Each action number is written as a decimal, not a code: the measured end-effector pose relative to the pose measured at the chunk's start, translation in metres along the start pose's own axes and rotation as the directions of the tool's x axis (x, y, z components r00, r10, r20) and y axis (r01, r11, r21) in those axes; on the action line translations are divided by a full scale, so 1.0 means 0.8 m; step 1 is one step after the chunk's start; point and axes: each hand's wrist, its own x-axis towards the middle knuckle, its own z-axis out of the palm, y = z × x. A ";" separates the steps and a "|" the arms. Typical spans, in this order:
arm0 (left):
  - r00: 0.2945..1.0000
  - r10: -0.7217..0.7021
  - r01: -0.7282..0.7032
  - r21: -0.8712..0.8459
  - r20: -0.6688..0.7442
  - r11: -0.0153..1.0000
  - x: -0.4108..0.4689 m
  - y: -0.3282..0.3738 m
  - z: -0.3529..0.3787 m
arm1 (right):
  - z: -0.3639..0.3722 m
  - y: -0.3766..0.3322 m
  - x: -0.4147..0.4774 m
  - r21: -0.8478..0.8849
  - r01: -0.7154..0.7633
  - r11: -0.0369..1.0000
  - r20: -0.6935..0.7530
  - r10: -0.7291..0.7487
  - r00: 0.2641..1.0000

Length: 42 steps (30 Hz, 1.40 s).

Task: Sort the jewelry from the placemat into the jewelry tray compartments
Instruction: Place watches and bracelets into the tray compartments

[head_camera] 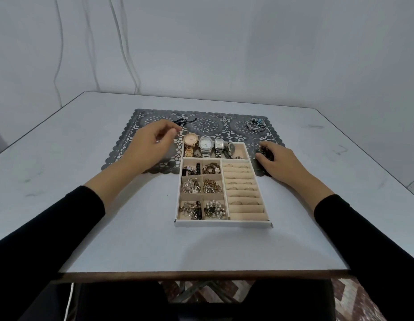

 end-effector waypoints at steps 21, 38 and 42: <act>0.975 -0.007 -0.071 0.336 0.224 0.939 0.123 -0.100 0.011 | 0.025 0.030 0.135 -0.005 -0.021 1.000 -0.022 0.021 1.000; 0.968 0.121 -0.174 0.240 0.219 0.955 0.179 -0.120 0.020 | 0.026 0.043 0.186 0.145 0.027 0.989 -0.061 -0.018 0.998; 0.955 0.062 -0.146 0.277 0.290 0.950 0.180 -0.126 0.020 | 0.028 0.046 0.190 0.131 0.016 0.991 -0.037 -0.011 0.999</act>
